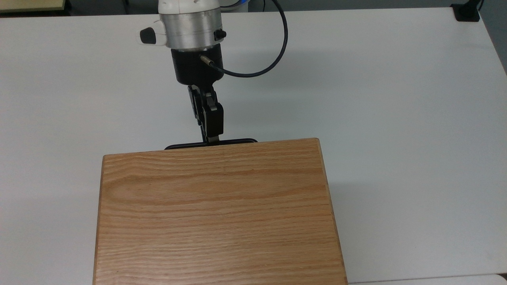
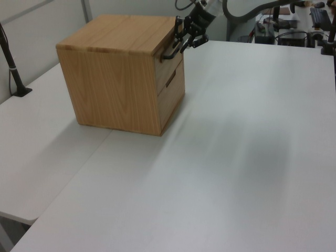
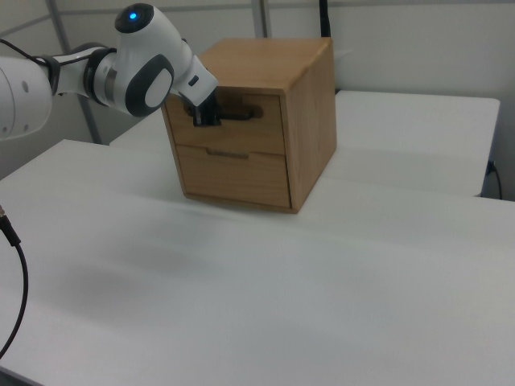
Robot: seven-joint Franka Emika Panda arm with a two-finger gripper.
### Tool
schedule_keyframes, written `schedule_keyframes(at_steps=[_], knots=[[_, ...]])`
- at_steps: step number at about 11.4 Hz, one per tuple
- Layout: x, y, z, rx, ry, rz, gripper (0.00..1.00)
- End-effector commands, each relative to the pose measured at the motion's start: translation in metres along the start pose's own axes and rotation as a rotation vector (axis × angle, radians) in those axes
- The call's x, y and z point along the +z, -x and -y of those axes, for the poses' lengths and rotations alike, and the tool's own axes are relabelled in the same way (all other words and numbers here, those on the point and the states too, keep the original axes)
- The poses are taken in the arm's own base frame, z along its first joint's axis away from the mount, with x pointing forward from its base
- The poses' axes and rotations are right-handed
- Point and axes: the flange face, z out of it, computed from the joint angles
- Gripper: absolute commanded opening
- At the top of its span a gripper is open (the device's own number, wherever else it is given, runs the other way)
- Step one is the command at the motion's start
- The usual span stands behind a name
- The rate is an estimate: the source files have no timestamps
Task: Open the drawer by sliding it
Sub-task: 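Pull the handle straight out, sliding the upper drawer open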
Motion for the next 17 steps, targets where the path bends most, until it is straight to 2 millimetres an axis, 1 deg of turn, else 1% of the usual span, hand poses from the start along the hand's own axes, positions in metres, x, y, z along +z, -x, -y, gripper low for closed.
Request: schedule_keyframes(at_steps=[1,2,3,4,6,7,8,9,10,12,13,16,17], knots=[[0.008,0.003,-0.005,-0.01,-0.012,-0.003,0.36],[0.011,0.002,-0.007,-0.008,-0.006,-0.002,0.32],[0.014,0.002,-0.008,-0.004,-0.002,0.001,0.18],[0.011,0.001,-0.007,0.001,-0.006,0.001,0.13],[0.006,0.0,-0.006,0.014,-0.012,0.002,0.07],[0.008,0.0,-0.011,0.016,-0.001,0.007,0.02],[0.005,0.003,-0.017,0.019,0.007,0.014,0.02],[-0.002,0.007,-0.027,0.017,0.019,0.027,0.02],[-0.013,0.016,-0.037,0.014,0.027,0.044,0.02],[-0.048,0.023,-0.059,-0.012,0.023,0.067,0.02],[-0.061,0.025,-0.068,-0.017,0.034,0.084,0.02],[-0.081,0.021,-0.084,-0.036,0.115,0.167,0.02],[-0.09,0.017,-0.094,-0.039,0.125,0.19,0.02]])
